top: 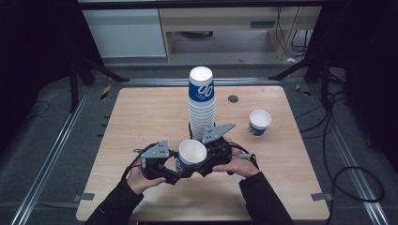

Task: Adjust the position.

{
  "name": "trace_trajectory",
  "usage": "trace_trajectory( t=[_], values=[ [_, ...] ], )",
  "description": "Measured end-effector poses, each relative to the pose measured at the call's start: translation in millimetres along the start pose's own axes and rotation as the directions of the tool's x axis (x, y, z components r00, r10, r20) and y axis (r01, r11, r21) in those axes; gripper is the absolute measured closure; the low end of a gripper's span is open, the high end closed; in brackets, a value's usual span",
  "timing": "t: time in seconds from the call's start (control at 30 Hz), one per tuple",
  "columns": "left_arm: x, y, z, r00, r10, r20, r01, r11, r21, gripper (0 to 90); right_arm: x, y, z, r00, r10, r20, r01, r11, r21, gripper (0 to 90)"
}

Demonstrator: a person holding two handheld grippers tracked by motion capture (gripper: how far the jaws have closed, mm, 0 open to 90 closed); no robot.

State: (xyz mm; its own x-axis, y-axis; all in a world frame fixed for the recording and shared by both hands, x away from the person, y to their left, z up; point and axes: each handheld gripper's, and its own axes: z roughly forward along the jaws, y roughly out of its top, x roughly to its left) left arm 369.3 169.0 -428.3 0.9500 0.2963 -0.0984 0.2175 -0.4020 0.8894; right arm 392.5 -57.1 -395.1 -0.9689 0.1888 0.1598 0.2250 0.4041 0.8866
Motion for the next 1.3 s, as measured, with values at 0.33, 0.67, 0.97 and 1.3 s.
trace_trajectory(
  t=[0.33,0.67,0.97,1.3],
  values=[
    [0.3,-0.8,1.1,1.0000,0.003,-0.001,-0.003,1.0000,0.003,26.2,-0.2,-0.5,-0.2,1.0000,-0.004,-0.007,0.004,1.000,0.005,19.0],
    [1.7,-2.2,1.2,0.9997,-0.021,0.016,0.021,0.9998,0.001,23.7,1.8,2.6,-7.2,0.9998,-0.021,0.007,0.021,1.000,-0.013,19.9],
    [8.5,-8.8,-4.7,0.9984,-0.054,-0.017,0.054,0.9981,0.029,23.5,3.5,6.0,-28.0,0.9974,-0.031,0.065,0.034,0.999,-0.039,19.6],
    [17.6,-18.4,-13.7,0.9937,-0.087,-0.072,0.090,0.9951,0.042,24.0,4.9,-1.6,-52.8,0.9839,-0.018,0.178,0.025,0.999,-0.036,19.6]
  ],
)
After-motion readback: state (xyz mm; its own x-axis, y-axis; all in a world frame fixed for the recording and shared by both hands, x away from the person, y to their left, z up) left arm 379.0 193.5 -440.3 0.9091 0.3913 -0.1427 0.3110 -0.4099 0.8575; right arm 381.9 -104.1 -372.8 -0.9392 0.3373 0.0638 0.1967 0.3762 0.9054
